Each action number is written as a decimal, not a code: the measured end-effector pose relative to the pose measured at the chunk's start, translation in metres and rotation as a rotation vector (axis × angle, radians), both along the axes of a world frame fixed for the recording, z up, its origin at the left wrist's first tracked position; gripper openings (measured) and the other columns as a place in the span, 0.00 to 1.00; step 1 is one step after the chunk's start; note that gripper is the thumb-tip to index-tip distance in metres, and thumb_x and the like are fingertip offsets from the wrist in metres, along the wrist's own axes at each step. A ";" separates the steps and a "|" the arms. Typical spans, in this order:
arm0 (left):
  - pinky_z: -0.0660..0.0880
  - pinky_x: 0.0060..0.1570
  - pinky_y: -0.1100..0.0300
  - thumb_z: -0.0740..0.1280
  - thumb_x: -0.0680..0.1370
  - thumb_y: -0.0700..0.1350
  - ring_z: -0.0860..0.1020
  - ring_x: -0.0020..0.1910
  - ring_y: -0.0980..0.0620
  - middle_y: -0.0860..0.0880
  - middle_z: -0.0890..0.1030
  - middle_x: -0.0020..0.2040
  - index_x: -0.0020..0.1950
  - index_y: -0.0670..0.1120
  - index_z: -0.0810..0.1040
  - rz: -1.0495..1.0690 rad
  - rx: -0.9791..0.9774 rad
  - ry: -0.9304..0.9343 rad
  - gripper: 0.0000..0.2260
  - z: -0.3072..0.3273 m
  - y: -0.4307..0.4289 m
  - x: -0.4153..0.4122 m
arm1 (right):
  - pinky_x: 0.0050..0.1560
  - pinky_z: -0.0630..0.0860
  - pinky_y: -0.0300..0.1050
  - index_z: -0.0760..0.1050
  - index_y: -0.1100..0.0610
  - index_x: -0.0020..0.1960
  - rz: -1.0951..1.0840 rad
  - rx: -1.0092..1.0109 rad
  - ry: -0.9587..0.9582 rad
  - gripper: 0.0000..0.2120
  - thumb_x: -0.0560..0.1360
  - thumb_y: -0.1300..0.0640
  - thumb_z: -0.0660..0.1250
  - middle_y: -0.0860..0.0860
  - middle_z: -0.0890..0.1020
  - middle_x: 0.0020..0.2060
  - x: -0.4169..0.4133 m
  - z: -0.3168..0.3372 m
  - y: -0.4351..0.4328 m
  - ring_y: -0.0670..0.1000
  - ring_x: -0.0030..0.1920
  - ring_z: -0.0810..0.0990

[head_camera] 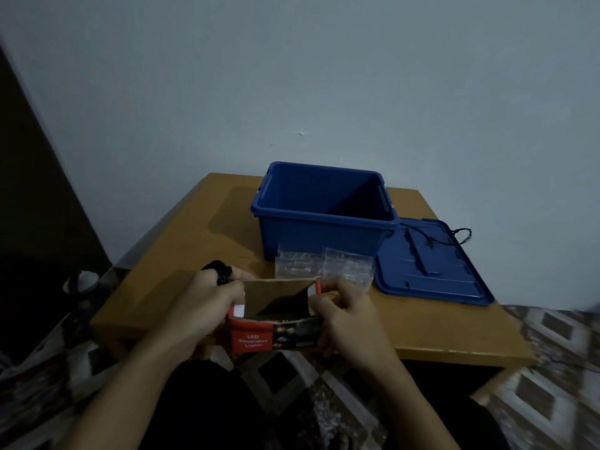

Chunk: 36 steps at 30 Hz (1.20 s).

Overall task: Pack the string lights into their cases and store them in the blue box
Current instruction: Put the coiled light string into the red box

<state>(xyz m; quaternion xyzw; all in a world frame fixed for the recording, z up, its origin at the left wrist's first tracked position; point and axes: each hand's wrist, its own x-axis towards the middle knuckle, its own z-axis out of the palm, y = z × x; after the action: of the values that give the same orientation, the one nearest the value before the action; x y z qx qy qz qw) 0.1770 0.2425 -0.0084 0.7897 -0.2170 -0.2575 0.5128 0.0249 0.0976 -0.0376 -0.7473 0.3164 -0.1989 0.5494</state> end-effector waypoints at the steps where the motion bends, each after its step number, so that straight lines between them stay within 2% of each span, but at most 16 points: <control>1: 0.71 0.35 0.58 0.63 0.78 0.36 0.79 0.40 0.49 0.45 0.83 0.46 0.52 0.48 0.81 -0.008 -0.018 0.013 0.11 -0.003 -0.008 -0.004 | 0.36 0.82 0.48 0.78 0.45 0.48 -0.024 0.000 0.006 0.01 0.78 0.49 0.68 0.51 0.84 0.42 -0.007 0.000 -0.005 0.52 0.39 0.84; 4: 0.74 0.41 0.55 0.64 0.81 0.42 0.79 0.48 0.48 0.47 0.78 0.53 0.56 0.52 0.76 -0.009 -0.087 -0.001 0.07 -0.013 -0.031 -0.017 | 0.38 0.83 0.55 0.79 0.46 0.47 -0.131 -0.040 0.011 0.01 0.77 0.50 0.68 0.50 0.84 0.39 -0.023 -0.001 -0.021 0.52 0.38 0.84; 8: 0.71 0.37 0.57 0.69 0.79 0.45 0.77 0.43 0.50 0.47 0.77 0.48 0.53 0.47 0.71 0.106 -0.196 -0.037 0.07 -0.019 -0.053 -0.028 | 0.38 0.82 0.62 0.78 0.46 0.47 -0.195 -0.072 0.021 0.02 0.78 0.51 0.67 0.52 0.84 0.35 -0.031 0.001 -0.035 0.55 0.34 0.84; 14: 0.69 0.38 0.56 0.69 0.79 0.43 0.74 0.41 0.49 0.47 0.75 0.42 0.45 0.45 0.71 0.018 -0.157 -0.025 0.07 -0.018 -0.066 -0.023 | 0.35 0.83 0.58 0.77 0.45 0.50 -0.240 -0.094 0.021 0.03 0.80 0.53 0.66 0.53 0.84 0.36 -0.030 0.004 -0.044 0.53 0.30 0.84; 18: 0.69 0.37 0.54 0.70 0.78 0.51 0.73 0.34 0.49 0.46 0.73 0.36 0.41 0.44 0.71 0.008 -0.154 -0.034 0.14 -0.015 -0.063 -0.018 | 0.37 0.84 0.58 0.77 0.45 0.52 -0.243 -0.100 0.041 0.03 0.79 0.51 0.66 0.52 0.84 0.37 -0.030 0.004 -0.043 0.52 0.32 0.84; 20: 0.67 0.34 0.55 0.67 0.79 0.53 0.71 0.29 0.50 0.47 0.71 0.31 0.37 0.43 0.71 0.066 -0.206 0.014 0.17 -0.010 -0.061 -0.015 | 0.39 0.84 0.58 0.77 0.45 0.53 -0.229 -0.083 0.049 0.03 0.79 0.49 0.67 0.50 0.84 0.38 -0.031 0.005 -0.041 0.51 0.34 0.85; 22: 0.64 0.31 0.56 0.64 0.81 0.53 0.67 0.25 0.51 0.47 0.70 0.30 0.34 0.43 0.69 0.089 -0.261 0.059 0.20 -0.001 -0.057 -0.011 | 0.41 0.84 0.56 0.77 0.46 0.55 -0.223 -0.101 0.079 0.09 0.79 0.44 0.66 0.49 0.84 0.42 -0.034 0.009 -0.040 0.51 0.38 0.84; 24: 0.62 0.30 0.56 0.60 0.82 0.56 0.64 0.23 0.52 0.47 0.67 0.28 0.31 0.43 0.67 0.015 -0.298 0.069 0.23 0.010 -0.051 -0.008 | 0.42 0.83 0.56 0.76 0.47 0.58 -0.245 -0.182 0.130 0.16 0.78 0.37 0.64 0.47 0.82 0.46 -0.037 0.016 -0.039 0.51 0.44 0.83; 26: 0.61 0.28 0.56 0.57 0.82 0.60 0.60 0.22 0.51 0.47 0.65 0.26 0.28 0.44 0.65 -0.116 -0.339 0.098 0.27 0.022 -0.045 -0.005 | 0.38 0.76 0.47 0.75 0.49 0.60 -0.290 -0.295 0.171 0.20 0.77 0.36 0.63 0.48 0.81 0.47 -0.040 0.026 -0.039 0.49 0.46 0.80; 28: 0.59 0.25 0.57 0.55 0.81 0.63 0.56 0.21 0.50 0.47 0.62 0.25 0.26 0.44 0.62 -0.273 -0.397 0.181 0.30 0.037 -0.041 -0.005 | 0.35 0.69 0.40 0.74 0.50 0.62 -0.293 -0.361 0.136 0.18 0.79 0.40 0.63 0.46 0.80 0.44 -0.041 0.041 -0.039 0.42 0.44 0.77; 30: 0.57 0.24 0.58 0.54 0.80 0.64 0.54 0.19 0.51 0.47 0.59 0.23 0.25 0.45 0.59 -0.443 -0.457 0.311 0.31 0.050 -0.041 -0.005 | 0.36 0.68 0.36 0.75 0.50 0.61 -0.214 -0.383 0.058 0.12 0.80 0.47 0.64 0.43 0.79 0.43 -0.039 0.056 -0.038 0.40 0.42 0.78; 33: 0.54 0.21 0.59 0.50 0.80 0.65 0.52 0.18 0.53 0.49 0.57 0.22 0.23 0.47 0.57 -0.689 -0.496 0.509 0.31 0.063 -0.047 -0.003 | 0.43 0.72 0.40 0.78 0.48 0.60 -0.024 -0.302 -0.077 0.10 0.79 0.53 0.67 0.43 0.80 0.47 -0.030 0.075 -0.033 0.42 0.45 0.79; 34: 0.53 0.21 0.59 0.49 0.81 0.66 0.52 0.18 0.53 0.49 0.56 0.22 0.23 0.47 0.57 -0.759 -0.497 0.559 0.32 0.066 -0.051 -0.002 | 0.44 0.73 0.43 0.78 0.48 0.60 0.040 -0.254 -0.119 0.10 0.79 0.55 0.67 0.44 0.80 0.47 -0.026 0.081 -0.031 0.44 0.44 0.79; 36: 0.53 0.22 0.59 0.48 0.81 0.67 0.52 0.18 0.53 0.49 0.57 0.22 0.23 0.48 0.58 -0.884 -0.495 0.645 0.33 0.071 -0.060 -0.002 | 0.42 0.73 0.41 0.79 0.50 0.61 0.154 -0.196 -0.186 0.12 0.79 0.59 0.68 0.46 0.81 0.49 -0.020 0.093 -0.028 0.44 0.43 0.79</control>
<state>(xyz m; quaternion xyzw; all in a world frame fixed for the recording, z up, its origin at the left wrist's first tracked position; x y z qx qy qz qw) 0.1751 0.1823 0.0624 0.3635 -0.4119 -0.6148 0.5658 0.0054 0.0695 0.0550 -0.7979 0.1849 -0.2544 0.5143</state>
